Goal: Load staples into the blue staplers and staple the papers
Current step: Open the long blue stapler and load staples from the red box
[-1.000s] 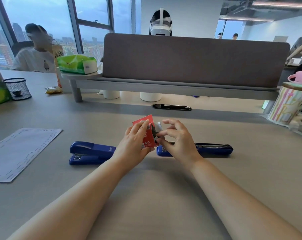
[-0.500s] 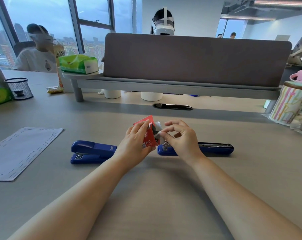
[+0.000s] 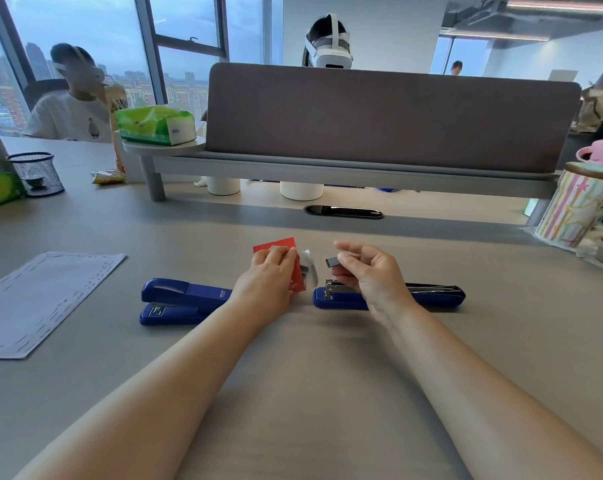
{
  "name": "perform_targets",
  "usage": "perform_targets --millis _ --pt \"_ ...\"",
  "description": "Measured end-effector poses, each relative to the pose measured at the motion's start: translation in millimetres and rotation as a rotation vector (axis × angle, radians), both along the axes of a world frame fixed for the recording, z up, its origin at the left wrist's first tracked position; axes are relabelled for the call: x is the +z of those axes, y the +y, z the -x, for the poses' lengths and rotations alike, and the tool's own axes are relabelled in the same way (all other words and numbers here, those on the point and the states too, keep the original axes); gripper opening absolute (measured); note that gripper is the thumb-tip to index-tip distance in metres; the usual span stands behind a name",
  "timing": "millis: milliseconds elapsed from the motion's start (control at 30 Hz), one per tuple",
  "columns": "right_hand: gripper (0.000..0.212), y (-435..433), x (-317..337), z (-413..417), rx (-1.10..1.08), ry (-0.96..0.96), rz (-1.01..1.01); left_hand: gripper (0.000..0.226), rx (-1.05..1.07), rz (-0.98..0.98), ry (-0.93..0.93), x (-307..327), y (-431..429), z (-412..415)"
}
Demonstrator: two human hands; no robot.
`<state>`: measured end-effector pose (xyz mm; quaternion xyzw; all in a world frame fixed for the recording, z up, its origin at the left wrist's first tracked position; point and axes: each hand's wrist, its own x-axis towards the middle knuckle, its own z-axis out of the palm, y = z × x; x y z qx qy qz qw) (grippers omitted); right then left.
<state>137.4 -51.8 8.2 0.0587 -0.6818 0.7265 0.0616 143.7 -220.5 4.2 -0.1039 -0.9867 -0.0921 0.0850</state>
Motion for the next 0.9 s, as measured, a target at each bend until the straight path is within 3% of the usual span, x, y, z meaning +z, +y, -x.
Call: perform_targets --millis 233,333,433,533,900 --pt "0.02 6 3 1 0.063 -0.043 -0.022 0.058 -0.008 0.138 -0.192 -1 -6 27" --pt "0.022 9 3 2 0.062 -0.034 -0.107 0.054 -0.063 0.135 -0.05 4 -5 26" --pt "0.02 17 6 2 0.087 -0.021 -0.17 0.047 -0.188 -0.345 0.104 9 5 11" --pt "0.018 23 5 -4 0.105 0.023 -0.214 0.04 -0.222 -0.783 -0.035 12 14 -3" --pt "0.011 21 0 -18 0.072 0.171 -0.28 0.009 -0.208 -1.183 -0.186 0 22 -9"
